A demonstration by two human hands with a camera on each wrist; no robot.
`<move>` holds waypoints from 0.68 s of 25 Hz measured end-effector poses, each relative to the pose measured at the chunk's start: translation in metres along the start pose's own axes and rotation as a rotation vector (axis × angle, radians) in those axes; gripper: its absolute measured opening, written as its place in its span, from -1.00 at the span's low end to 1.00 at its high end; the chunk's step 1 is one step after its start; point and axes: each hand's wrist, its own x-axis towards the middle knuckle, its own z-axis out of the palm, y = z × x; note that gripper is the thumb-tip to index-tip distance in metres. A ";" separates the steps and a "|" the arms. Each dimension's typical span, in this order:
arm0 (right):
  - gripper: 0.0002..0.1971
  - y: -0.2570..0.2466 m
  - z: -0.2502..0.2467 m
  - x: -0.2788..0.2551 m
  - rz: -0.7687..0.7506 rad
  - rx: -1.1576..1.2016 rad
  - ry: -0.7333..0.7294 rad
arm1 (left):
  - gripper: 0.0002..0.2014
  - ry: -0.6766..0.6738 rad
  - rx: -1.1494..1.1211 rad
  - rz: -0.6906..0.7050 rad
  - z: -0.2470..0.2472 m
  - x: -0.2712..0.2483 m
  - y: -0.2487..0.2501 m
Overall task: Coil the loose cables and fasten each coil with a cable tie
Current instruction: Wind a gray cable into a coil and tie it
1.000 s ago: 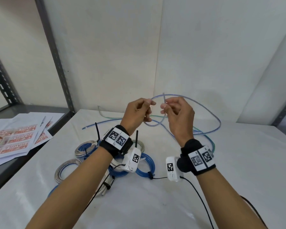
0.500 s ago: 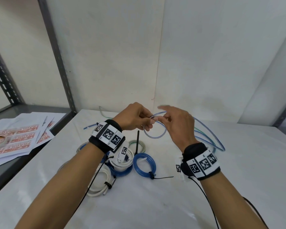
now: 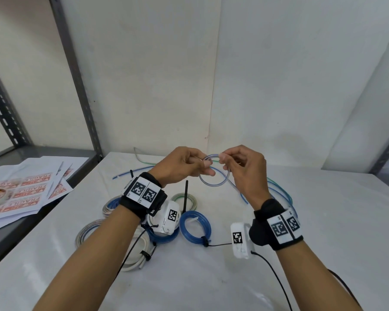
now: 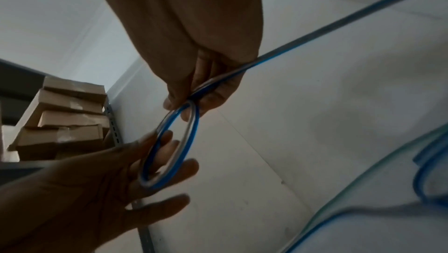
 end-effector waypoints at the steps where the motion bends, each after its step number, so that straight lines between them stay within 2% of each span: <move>1: -0.95 0.000 -0.001 0.001 -0.021 -0.041 -0.063 | -0.73 -0.051 0.018 -0.041 0.002 0.001 0.003; 3: -0.95 -0.003 0.001 -0.001 -0.060 -0.094 -0.173 | -0.67 -0.088 -0.010 -0.122 0.009 0.001 0.010; 5: -0.95 -0.003 0.000 -0.001 -0.085 -0.105 -0.203 | -0.59 -0.047 0.003 -0.127 0.015 0.004 0.013; 7: -0.97 -0.003 -0.007 -0.001 -0.073 -0.077 -0.176 | -0.55 0.053 -0.012 -0.077 0.014 0.007 0.011; 9: -0.94 0.001 -0.013 -0.002 -0.043 -0.021 -0.116 | -0.54 0.170 -0.144 -0.035 0.010 0.008 0.007; 12: -0.90 0.001 -0.001 -0.010 0.017 0.100 -0.038 | -0.52 0.272 -0.274 0.030 0.021 0.010 0.008; 15: -0.85 0.000 0.008 -0.011 0.089 0.202 0.041 | -0.52 0.315 -0.328 0.050 0.031 0.012 0.007; 17: -0.90 0.000 0.002 -0.005 0.086 0.192 0.012 | -0.53 0.265 -0.316 0.010 0.024 0.011 0.003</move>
